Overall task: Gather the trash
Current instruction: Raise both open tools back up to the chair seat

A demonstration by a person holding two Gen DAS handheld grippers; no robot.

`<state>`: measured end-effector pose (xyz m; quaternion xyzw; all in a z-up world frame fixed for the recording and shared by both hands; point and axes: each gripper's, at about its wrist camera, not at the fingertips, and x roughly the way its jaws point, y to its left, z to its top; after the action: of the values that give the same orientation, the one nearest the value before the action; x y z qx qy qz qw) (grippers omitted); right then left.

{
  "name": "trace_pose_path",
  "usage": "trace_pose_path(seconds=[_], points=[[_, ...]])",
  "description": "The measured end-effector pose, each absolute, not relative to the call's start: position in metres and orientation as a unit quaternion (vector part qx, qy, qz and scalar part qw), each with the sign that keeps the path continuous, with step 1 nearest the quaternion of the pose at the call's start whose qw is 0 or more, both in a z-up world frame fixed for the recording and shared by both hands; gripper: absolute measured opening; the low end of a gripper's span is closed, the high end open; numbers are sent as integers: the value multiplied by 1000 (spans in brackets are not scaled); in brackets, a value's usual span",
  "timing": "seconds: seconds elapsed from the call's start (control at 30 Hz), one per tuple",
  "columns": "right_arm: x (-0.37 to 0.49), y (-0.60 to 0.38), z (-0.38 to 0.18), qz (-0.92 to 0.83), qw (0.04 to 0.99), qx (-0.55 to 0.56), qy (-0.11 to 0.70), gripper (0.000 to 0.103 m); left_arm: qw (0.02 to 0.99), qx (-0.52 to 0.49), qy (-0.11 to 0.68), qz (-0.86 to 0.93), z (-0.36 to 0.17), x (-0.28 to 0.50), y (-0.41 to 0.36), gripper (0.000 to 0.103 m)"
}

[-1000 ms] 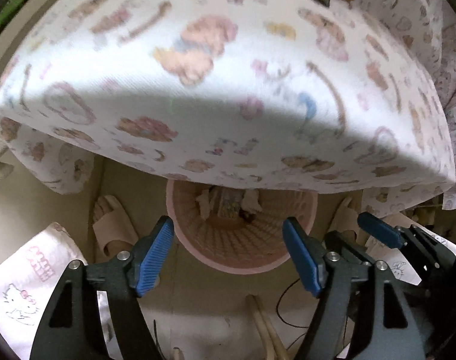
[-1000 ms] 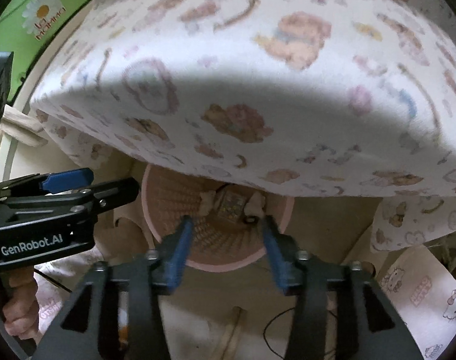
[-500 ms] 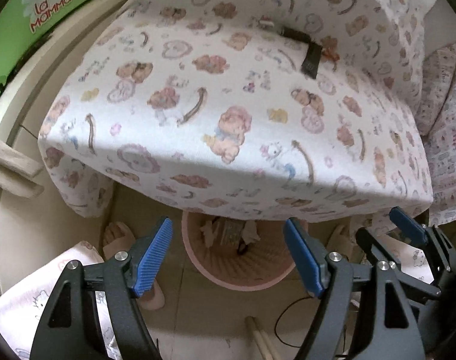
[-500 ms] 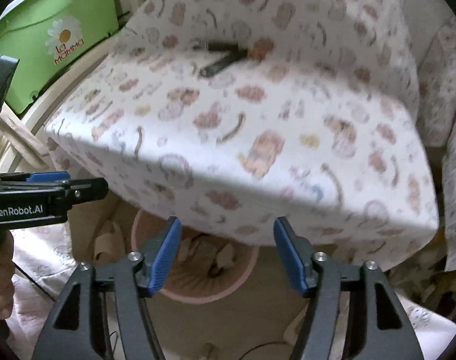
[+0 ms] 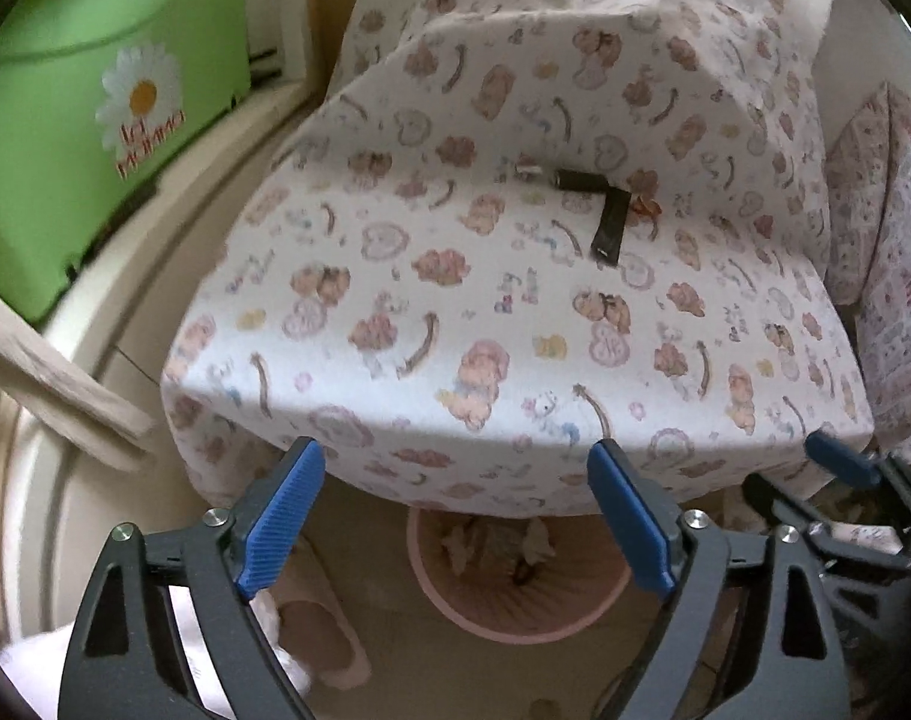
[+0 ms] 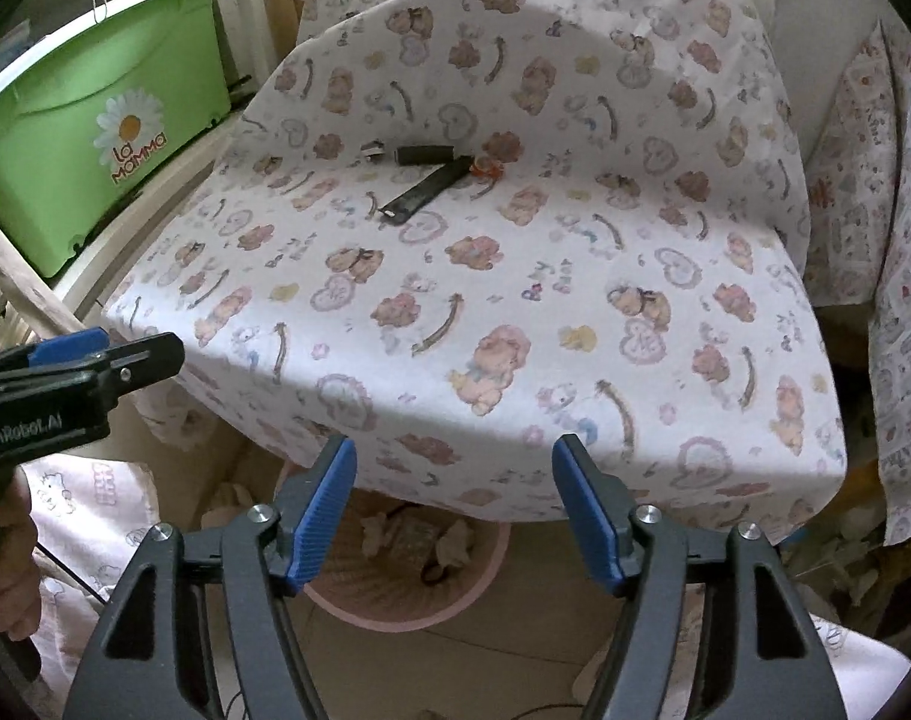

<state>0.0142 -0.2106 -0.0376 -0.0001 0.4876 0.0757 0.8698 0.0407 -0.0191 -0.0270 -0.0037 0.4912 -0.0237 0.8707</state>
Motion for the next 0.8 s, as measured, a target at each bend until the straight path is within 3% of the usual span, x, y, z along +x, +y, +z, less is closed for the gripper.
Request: trace_pose_path(seconds=[0.37, 0.5, 0.8], points=[[74, -228, 21, 64, 879, -43, 471, 70, 885, 53, 462, -30, 33, 88, -32, 89], [107, -244, 35, 68, 876, -13, 477, 70, 892, 53, 447, -43, 52, 111, -39, 95], [156, -256, 35, 74, 881, 39, 466, 70, 903, 37, 425, -61, 66, 162, -46, 96]])
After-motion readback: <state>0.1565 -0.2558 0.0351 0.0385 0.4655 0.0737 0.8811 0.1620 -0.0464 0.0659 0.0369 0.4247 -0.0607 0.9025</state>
